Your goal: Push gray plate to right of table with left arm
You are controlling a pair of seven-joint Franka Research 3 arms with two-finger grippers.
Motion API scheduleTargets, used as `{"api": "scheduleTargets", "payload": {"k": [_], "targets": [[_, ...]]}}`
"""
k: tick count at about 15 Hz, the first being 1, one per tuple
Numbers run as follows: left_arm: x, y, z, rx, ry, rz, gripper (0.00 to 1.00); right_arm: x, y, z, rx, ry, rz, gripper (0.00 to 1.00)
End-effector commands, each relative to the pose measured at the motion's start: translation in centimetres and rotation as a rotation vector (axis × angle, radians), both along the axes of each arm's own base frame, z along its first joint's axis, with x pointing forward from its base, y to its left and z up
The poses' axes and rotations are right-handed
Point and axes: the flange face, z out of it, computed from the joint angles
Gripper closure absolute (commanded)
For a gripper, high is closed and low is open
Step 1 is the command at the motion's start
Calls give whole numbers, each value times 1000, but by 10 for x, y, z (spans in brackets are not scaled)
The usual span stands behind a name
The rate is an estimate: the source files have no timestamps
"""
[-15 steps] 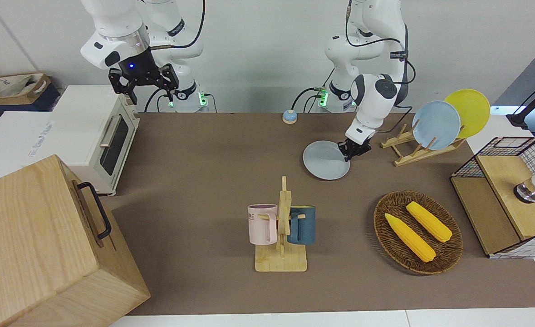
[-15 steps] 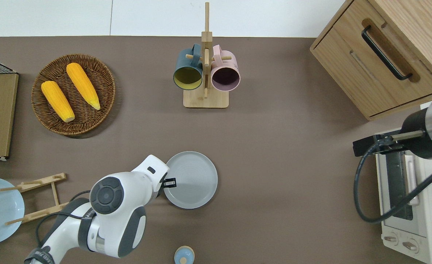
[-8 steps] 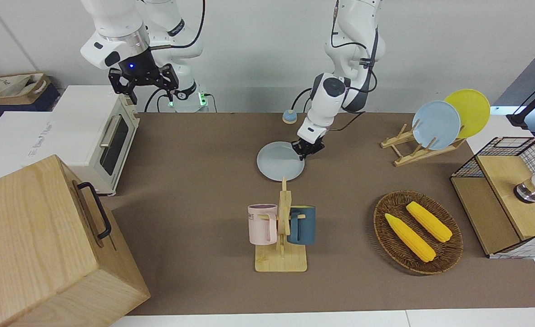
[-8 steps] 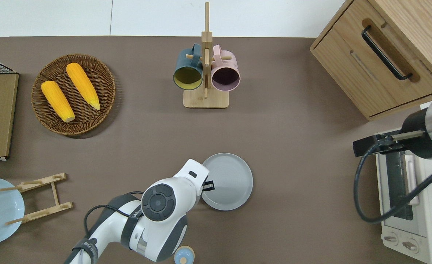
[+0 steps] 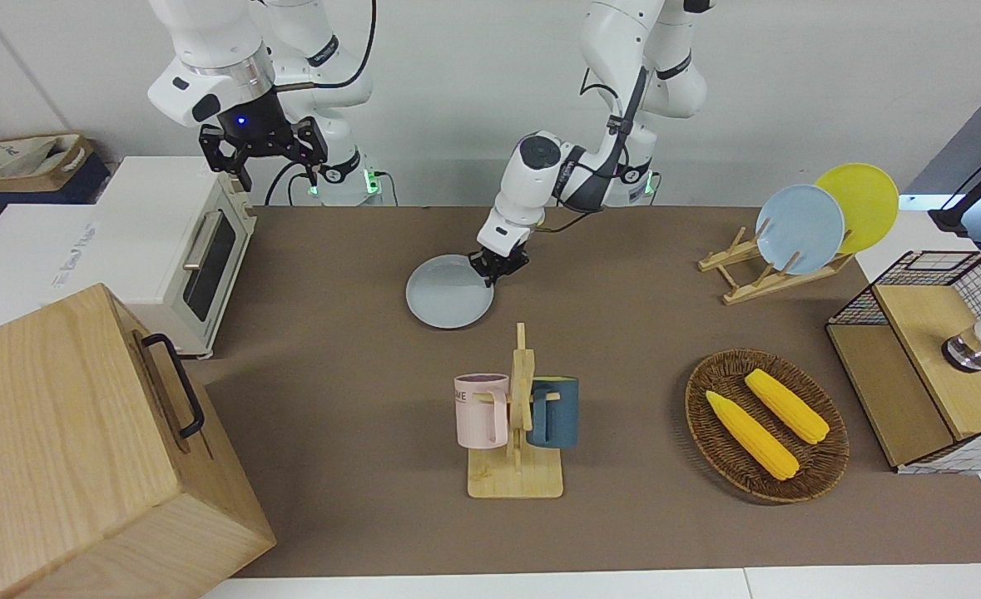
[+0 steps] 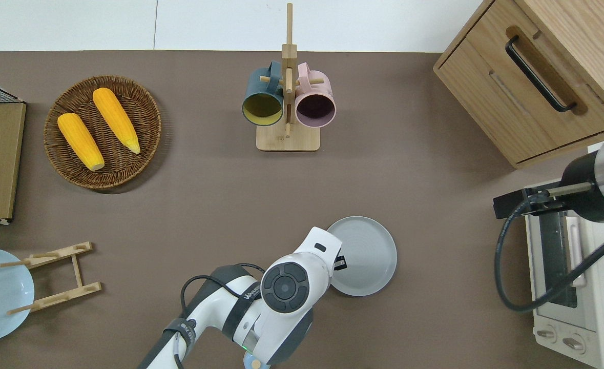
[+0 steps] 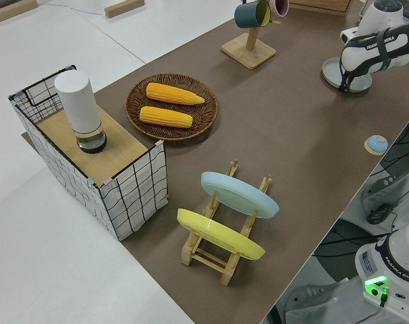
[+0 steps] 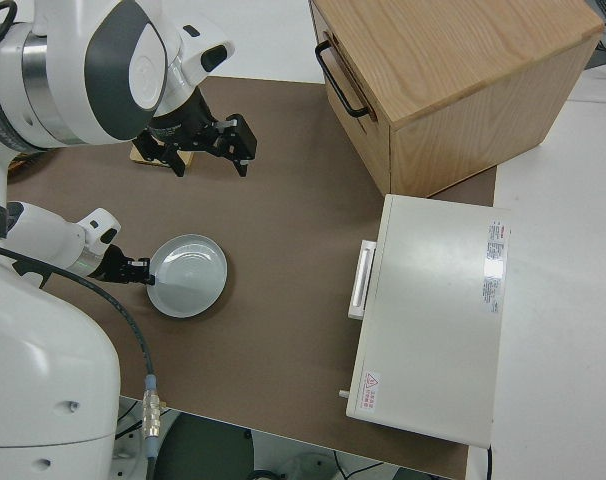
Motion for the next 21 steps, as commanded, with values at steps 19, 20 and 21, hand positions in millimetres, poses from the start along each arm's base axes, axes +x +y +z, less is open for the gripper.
{"api": "scheduleTargets", "payload": {"k": [19, 20, 21], "targets": [[39, 3, 79, 30, -25, -71, 13, -4, -2, 3, 7, 6, -2, 17], [47, 19, 86, 38, -11, -92, 13, -3, -3, 3, 7, 6, -4, 17], [52, 32, 92, 46, 2, -113, 13, -4, -2, 3, 7, 4, -4, 17]]}}
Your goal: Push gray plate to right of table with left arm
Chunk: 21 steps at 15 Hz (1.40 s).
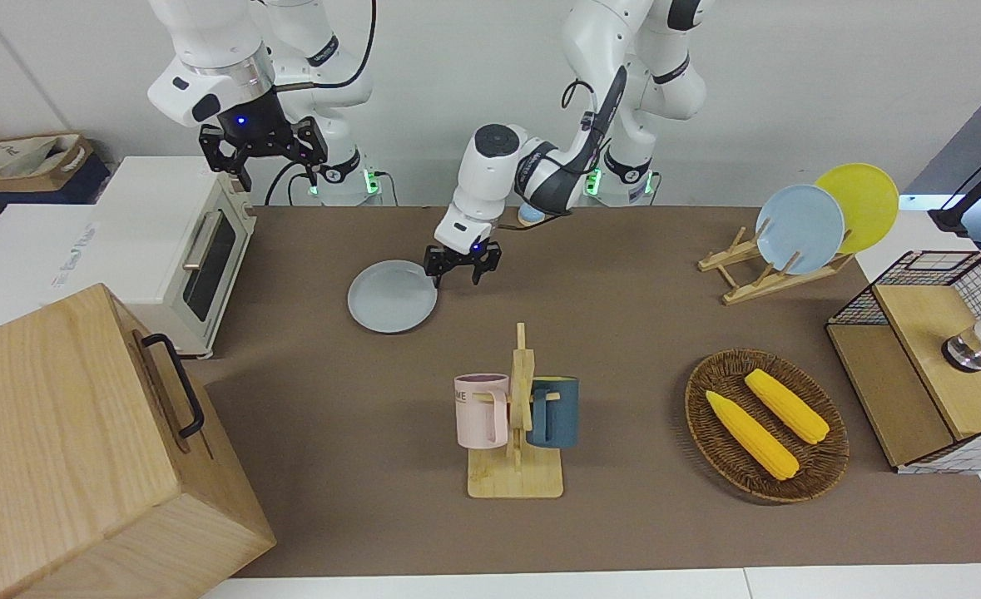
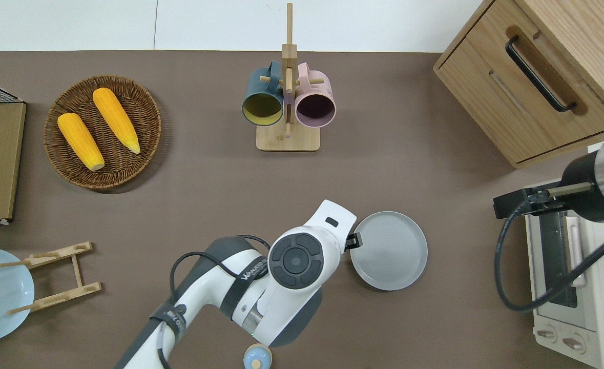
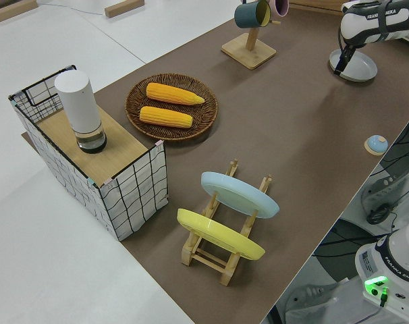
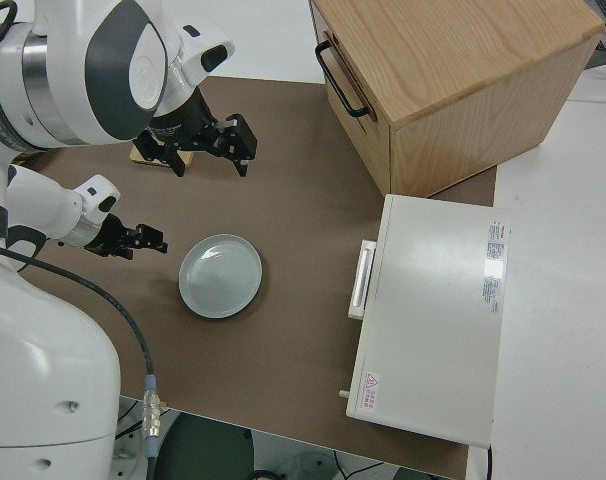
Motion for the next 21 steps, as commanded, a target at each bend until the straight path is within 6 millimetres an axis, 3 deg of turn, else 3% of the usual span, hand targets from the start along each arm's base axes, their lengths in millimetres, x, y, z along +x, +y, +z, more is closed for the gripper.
{"api": "scheduleTargets", "payload": {"k": [1, 6, 12, 17, 21], "targets": [[13, 50, 31, 23, 33, -85, 11, -4, -2, 3, 7, 6, -2, 17], [41, 134, 80, 67, 37, -143, 9, -4, -2, 3, 7, 6, -2, 17], [67, 258, 133, 171, 42, -250, 9, -4, -2, 3, 7, 6, -2, 17], [84, 322, 158, 166, 42, -284, 9, -4, -2, 3, 7, 6, -2, 17], [91, 347, 184, 162, 33, -270, 9, -4, -2, 3, 7, 6, -2, 17]]}}
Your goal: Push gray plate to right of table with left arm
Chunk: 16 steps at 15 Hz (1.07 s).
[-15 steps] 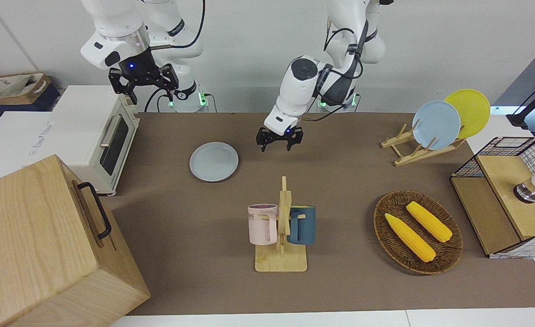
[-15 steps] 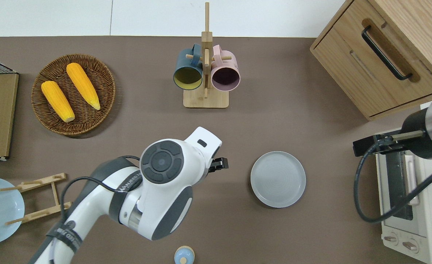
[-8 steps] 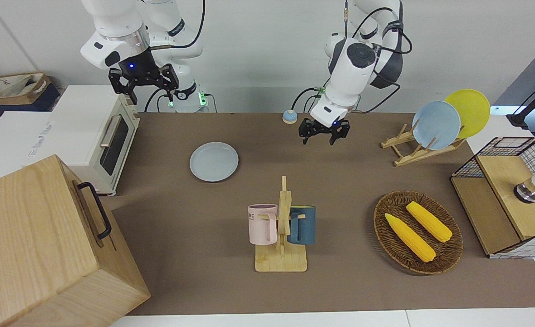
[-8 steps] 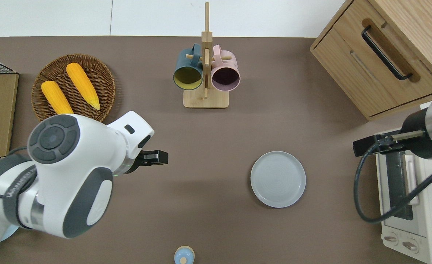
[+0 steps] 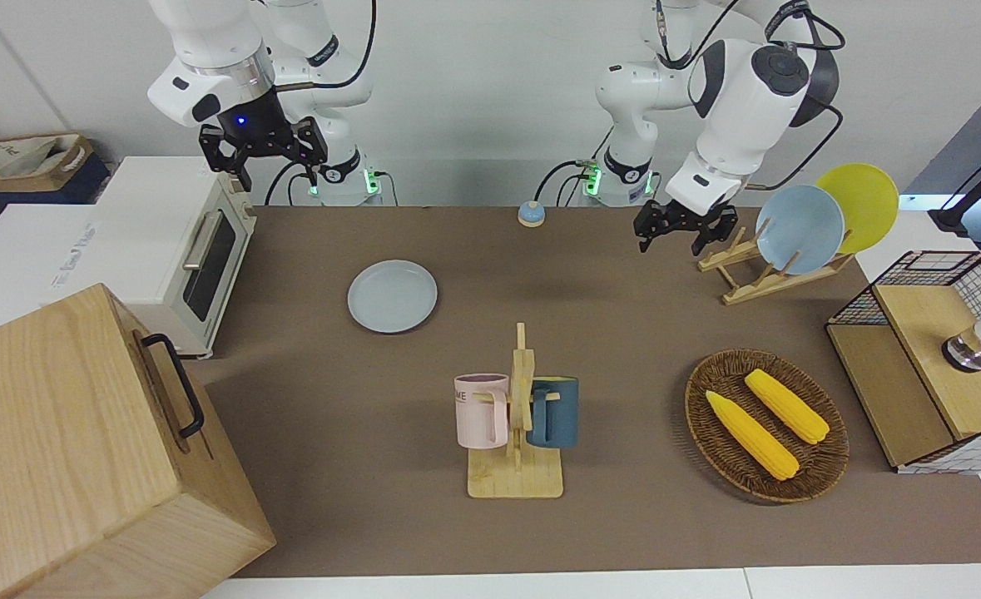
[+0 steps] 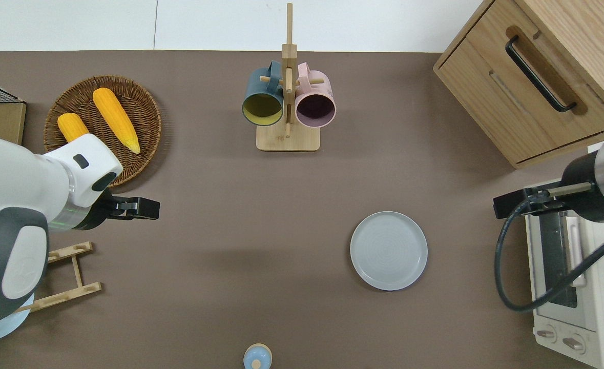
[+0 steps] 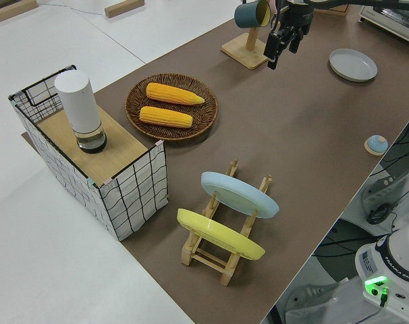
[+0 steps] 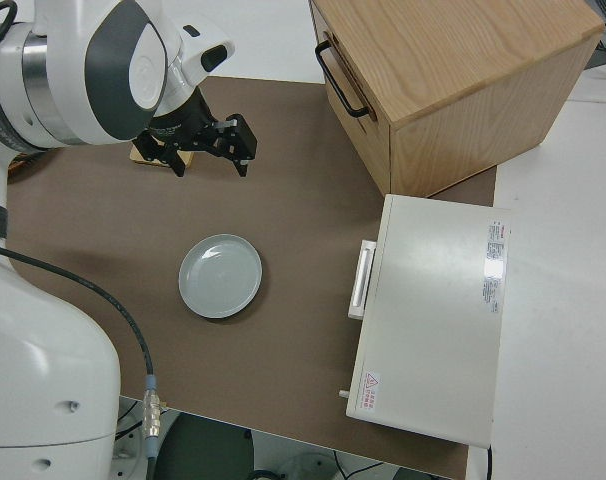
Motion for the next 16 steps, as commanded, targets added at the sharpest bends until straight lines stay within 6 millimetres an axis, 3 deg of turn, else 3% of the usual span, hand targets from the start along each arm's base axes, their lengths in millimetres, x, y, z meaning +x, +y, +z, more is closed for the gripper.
{"api": "scheduleTargets", "payload": {"k": [1, 9, 16], "targets": [[4, 14, 32, 12, -3, -25, 9, -4, -2, 3, 7, 4, -4, 17], [7, 35, 74, 24, -25, 1, 9, -4, -2, 3, 7, 6, -2, 17], [7, 36, 73, 40, -21, -1, 9, -3, -3, 3, 7, 4, -4, 17]]}}
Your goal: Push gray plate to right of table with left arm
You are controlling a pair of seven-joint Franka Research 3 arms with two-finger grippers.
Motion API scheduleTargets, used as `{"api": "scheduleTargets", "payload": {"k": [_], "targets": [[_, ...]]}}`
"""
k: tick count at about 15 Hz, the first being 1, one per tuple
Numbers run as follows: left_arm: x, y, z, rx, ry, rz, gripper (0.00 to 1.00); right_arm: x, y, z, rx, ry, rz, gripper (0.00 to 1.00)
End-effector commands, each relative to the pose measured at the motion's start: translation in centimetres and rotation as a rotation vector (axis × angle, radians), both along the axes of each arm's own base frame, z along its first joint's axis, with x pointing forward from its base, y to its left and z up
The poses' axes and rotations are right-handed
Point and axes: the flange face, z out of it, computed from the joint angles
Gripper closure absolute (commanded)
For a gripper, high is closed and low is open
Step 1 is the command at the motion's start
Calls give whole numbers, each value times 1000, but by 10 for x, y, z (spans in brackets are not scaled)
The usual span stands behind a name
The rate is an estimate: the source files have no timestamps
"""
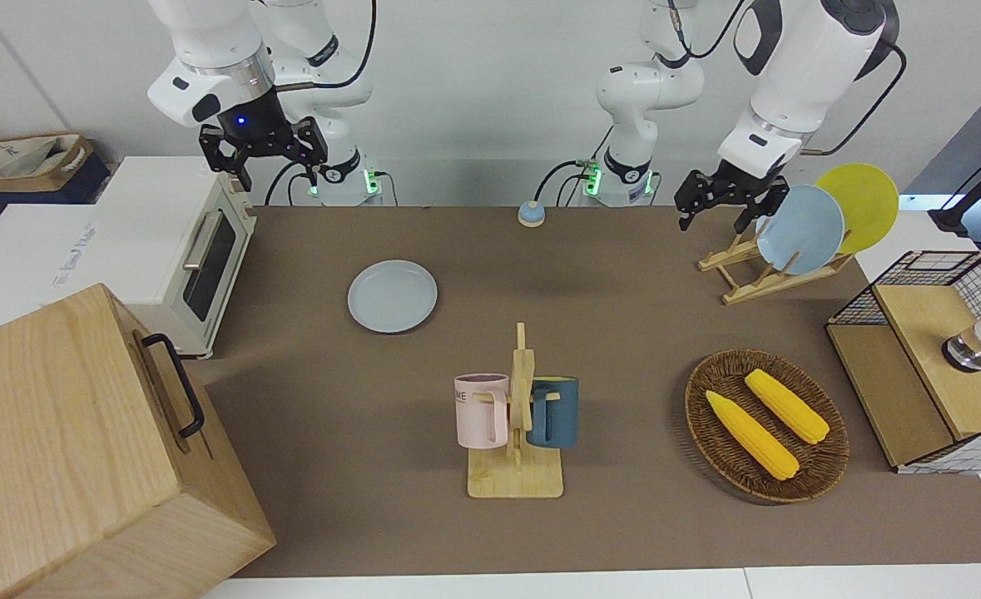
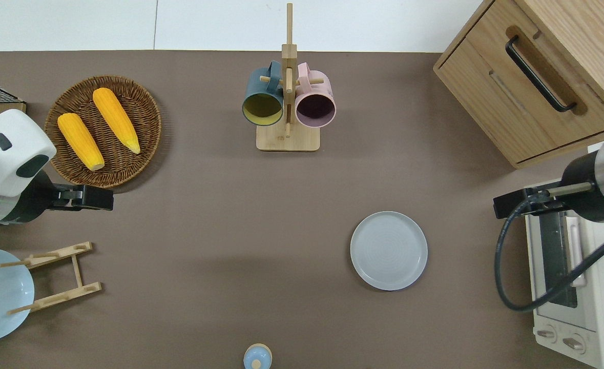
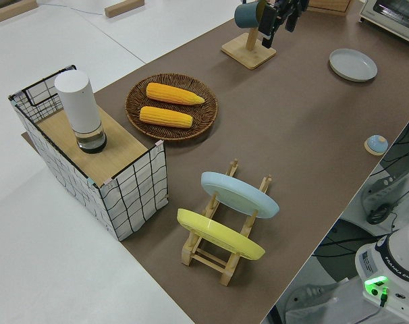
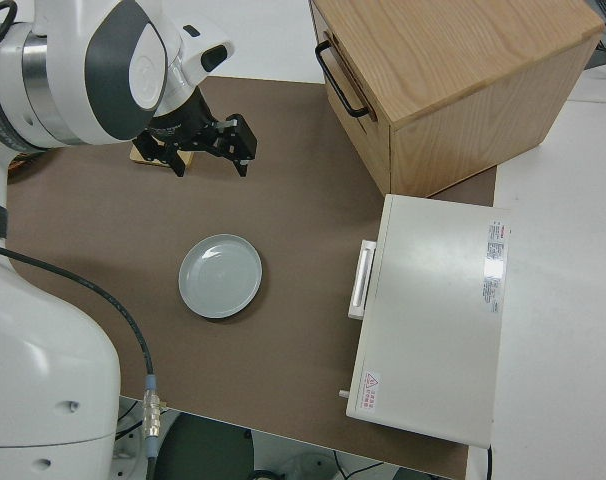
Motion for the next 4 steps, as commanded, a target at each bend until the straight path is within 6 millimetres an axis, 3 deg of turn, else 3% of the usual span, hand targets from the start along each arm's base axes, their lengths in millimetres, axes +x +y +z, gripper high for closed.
{"api": "scheduleTargets", "payload": {"k": [1, 4], "targets": [[1, 4, 4, 19, 10, -9, 9, -4, -2, 3, 8, 5, -2, 17], [1, 4, 4, 21, 13, -10, 9, -4, -2, 3, 7, 6, -4, 17]]}}
